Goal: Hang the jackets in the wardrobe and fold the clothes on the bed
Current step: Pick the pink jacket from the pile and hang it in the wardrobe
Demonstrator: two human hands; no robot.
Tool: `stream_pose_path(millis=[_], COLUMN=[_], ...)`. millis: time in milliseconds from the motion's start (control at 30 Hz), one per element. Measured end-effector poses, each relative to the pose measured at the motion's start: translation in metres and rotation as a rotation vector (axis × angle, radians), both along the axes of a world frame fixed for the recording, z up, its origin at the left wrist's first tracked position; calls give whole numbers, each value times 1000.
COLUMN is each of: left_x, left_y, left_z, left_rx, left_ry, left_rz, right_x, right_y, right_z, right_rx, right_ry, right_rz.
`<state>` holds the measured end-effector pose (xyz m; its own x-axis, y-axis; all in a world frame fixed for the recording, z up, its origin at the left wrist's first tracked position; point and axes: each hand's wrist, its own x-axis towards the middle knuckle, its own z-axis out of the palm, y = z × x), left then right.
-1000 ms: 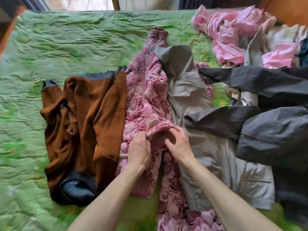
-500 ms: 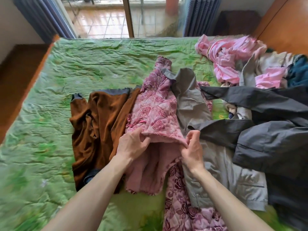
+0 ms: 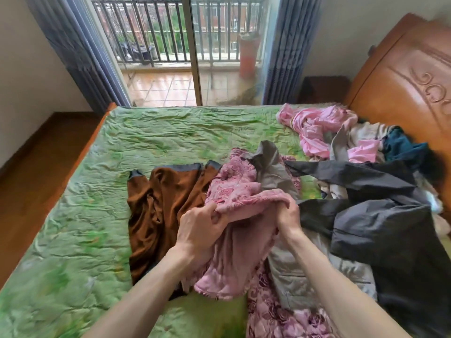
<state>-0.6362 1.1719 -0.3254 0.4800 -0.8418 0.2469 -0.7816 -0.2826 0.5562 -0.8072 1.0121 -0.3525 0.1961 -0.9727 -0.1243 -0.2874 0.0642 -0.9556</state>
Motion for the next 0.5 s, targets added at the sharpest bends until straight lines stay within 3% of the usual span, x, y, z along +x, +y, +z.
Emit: stream_pose_path(millis=[300,500], left_x=[30,27], left_y=[1,2], left_z=[113,202], left_rx=[-177,-412], left_ry=[44,8], left_rz=[52,-92], right_x=[33,38], right_y=[15,22], right_z=[212,326], right_rx=[-287,-433], right_ry=[-180,-311], right_rz=[83,151])
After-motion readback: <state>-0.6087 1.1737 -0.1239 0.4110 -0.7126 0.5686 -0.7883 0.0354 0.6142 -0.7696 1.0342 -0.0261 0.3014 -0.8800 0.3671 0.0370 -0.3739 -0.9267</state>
